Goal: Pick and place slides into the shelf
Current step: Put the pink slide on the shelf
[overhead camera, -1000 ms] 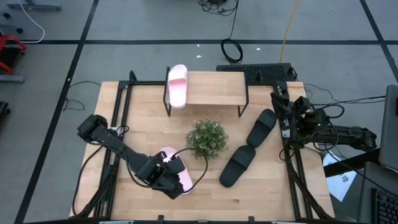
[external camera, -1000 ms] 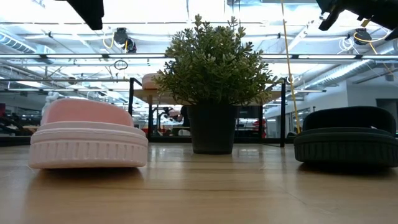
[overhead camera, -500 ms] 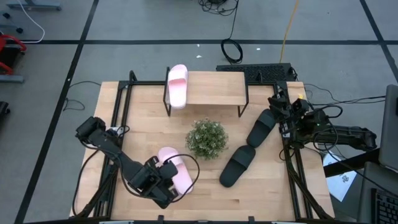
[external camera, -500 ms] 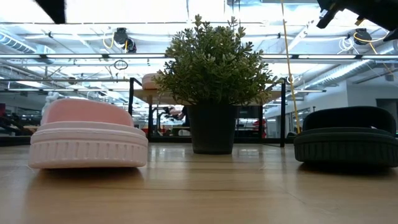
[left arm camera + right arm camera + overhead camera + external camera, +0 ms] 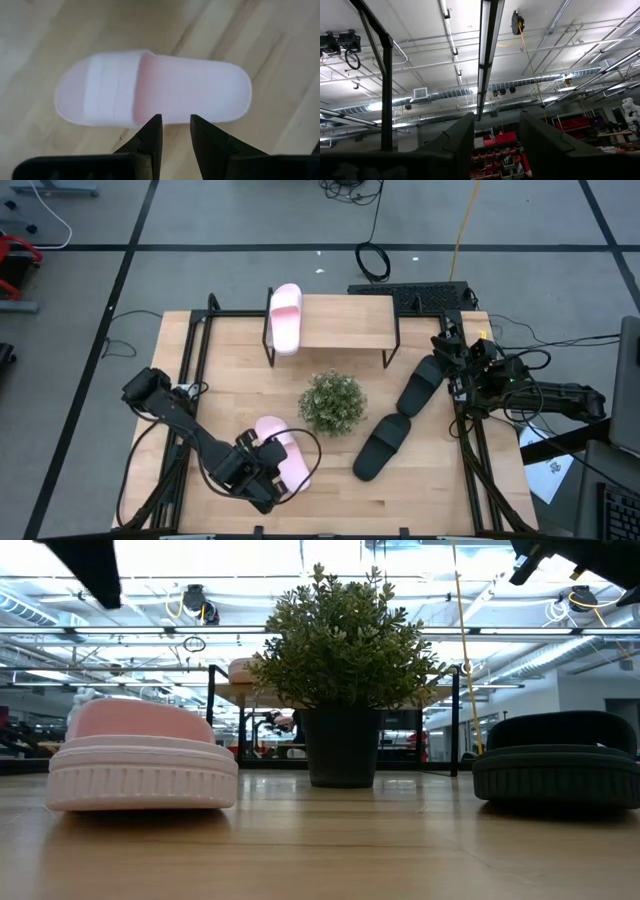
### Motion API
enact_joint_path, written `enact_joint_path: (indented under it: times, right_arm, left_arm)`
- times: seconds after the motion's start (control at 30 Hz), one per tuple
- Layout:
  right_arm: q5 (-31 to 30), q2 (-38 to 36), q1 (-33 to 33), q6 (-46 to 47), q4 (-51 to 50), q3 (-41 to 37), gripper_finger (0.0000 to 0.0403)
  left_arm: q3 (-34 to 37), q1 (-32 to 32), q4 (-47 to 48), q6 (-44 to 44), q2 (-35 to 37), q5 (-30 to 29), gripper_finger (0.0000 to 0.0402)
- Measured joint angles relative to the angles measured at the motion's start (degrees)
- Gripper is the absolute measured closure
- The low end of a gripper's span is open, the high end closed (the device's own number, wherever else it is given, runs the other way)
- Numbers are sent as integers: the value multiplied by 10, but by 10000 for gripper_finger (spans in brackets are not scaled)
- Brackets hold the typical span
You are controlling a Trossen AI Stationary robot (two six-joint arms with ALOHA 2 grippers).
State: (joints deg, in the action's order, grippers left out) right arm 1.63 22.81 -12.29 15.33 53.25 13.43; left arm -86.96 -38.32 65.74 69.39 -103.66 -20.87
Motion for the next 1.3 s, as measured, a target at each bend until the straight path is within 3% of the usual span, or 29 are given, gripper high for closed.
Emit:
enact_joint_path:
  times: [0.37, 0.83, 1.3]
  right_arm:
    - [0, 0, 0, 0, 0, 0, 255]
    - [0, 0, 0, 0, 0, 0, 255]
    - [0, 0, 0, 4, 0, 0, 255]
  left_arm:
    - [34, 1, -20, 27, 0, 2, 305]
    - [36, 15, -11, 23, -46, 27, 305]
    - [35, 19, 11, 57, -55, 10, 305]
